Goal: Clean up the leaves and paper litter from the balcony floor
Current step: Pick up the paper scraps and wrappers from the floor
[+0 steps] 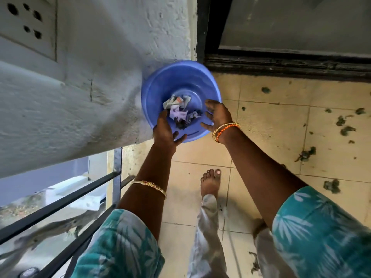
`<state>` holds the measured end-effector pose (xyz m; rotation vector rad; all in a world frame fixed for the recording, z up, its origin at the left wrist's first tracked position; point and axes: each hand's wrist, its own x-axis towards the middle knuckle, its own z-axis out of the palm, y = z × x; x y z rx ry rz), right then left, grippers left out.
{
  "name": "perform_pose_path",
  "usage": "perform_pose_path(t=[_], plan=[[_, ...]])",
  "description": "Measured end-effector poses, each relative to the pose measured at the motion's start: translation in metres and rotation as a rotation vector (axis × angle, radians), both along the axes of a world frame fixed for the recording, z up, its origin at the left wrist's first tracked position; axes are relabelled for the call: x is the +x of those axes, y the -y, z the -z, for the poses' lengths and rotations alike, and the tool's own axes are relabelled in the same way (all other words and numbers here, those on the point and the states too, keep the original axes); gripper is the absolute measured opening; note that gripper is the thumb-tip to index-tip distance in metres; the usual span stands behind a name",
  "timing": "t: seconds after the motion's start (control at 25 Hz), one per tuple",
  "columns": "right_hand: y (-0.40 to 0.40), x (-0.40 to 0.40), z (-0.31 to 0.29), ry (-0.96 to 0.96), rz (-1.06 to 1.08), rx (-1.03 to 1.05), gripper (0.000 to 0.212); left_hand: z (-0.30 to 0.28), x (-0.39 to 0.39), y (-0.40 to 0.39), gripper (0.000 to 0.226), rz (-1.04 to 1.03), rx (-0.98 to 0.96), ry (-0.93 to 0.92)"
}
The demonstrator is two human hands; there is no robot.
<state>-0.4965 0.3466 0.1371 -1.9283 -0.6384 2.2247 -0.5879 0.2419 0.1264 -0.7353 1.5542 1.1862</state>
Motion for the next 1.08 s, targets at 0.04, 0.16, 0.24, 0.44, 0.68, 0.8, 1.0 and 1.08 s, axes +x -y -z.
perform_pose_path(t=[0.04, 0.16, 0.24, 0.44, 0.68, 0.8, 1.0, 1.08], plan=[[-0.002, 0.002, -0.003, -0.005, -0.008, 0.005, 0.03, -0.004, 0.001, 0.0, 0.046, -0.003, -0.036, -0.02], [-0.006, 0.013, -0.018, 0.012, -0.037, 0.064, 0.029, -0.016, 0.007, -0.002, 0.031, 0.093, -0.19, -0.229], [-0.006, 0.023, -0.025, 0.082, -0.063, 0.248, 0.019, -0.03, 0.015, -0.005, 0.024, 0.317, -0.33, -0.492], [-0.009, 0.095, -0.073, 0.566, -0.21, 0.818, 0.046, -0.087, 0.072, -0.018, 0.024, 0.758, -0.249, -0.926], [-0.029, 0.253, -0.113, 0.892, -0.164, 0.946, 0.027, -0.121, 0.189, -0.07, 0.037, 1.453, 0.022, -1.234], [-0.033, 0.359, -0.121, 0.934, -0.063, 0.929, 0.016, -0.132, 0.273, -0.1, 0.042, 1.815, 0.11, -1.3], [-0.019, 0.542, -0.112, 1.02, 0.089, 0.892, 0.036, -0.138, 0.425, -0.138, 0.051, 2.088, 0.217, -1.313], [-0.013, 0.602, -0.106, 1.035, 0.065, 0.845, 0.045, -0.134, 0.481, -0.147, 0.053, 2.141, 0.24, -1.287]])
